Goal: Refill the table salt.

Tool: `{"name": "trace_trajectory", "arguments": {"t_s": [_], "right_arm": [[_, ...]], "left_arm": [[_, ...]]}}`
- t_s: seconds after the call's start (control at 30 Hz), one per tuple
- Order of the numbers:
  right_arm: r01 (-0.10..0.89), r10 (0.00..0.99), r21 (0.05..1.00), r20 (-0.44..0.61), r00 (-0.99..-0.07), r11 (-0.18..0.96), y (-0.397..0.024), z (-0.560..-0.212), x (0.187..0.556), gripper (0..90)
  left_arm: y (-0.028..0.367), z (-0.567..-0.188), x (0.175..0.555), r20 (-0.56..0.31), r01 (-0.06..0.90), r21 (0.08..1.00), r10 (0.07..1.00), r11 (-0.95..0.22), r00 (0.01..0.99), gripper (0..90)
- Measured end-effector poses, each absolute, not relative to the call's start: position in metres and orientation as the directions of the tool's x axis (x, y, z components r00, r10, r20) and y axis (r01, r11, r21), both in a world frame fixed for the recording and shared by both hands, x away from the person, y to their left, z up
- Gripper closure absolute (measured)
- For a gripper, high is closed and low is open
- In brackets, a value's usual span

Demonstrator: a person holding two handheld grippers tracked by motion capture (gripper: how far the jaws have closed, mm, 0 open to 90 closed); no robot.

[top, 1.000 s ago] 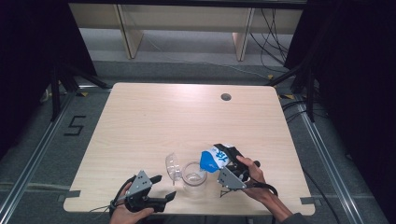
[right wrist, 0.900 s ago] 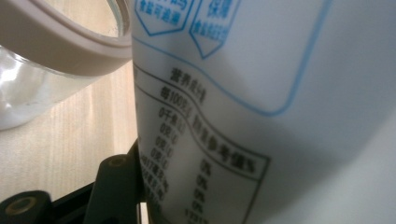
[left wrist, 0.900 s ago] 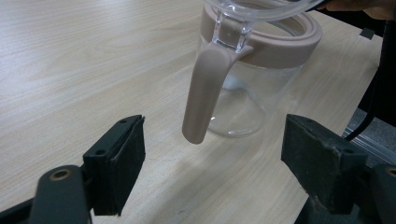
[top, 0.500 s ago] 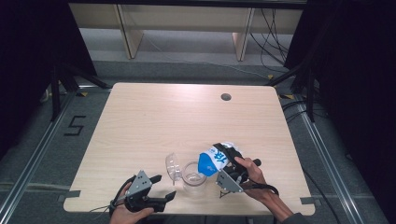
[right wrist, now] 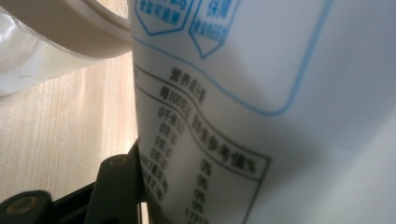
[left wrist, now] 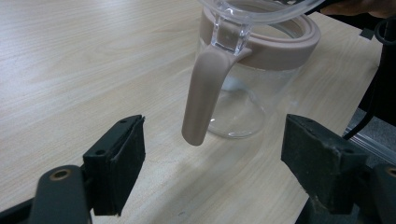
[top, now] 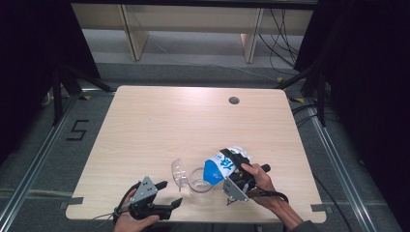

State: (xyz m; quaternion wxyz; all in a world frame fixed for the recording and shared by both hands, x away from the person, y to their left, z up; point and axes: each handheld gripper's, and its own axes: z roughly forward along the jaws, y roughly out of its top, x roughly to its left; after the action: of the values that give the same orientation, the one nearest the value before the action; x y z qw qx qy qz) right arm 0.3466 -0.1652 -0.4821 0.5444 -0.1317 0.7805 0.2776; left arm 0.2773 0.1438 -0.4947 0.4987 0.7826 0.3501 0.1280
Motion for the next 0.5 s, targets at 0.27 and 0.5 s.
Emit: {"name": "trace_trajectory", "arguments": {"t_s": [0.27,0.5], "right_arm": [[-0.503,0.081,0.271,-0.926,-0.368,0.821,-0.1631,-0.4839,0.3456,46.6],[-0.509,0.025,0.199,-0.944,-0.328,0.837,-0.1611,-0.4805,0.3435,46.9]], "left_arm": [[0.1425,-0.4950,0.2770,-0.159,0.423,0.873,0.678,-0.243,0.717,21.4],[0.1433,-0.4949,0.2772,-0.149,0.420,0.870,0.677,-0.256,0.721,21.4]]}}
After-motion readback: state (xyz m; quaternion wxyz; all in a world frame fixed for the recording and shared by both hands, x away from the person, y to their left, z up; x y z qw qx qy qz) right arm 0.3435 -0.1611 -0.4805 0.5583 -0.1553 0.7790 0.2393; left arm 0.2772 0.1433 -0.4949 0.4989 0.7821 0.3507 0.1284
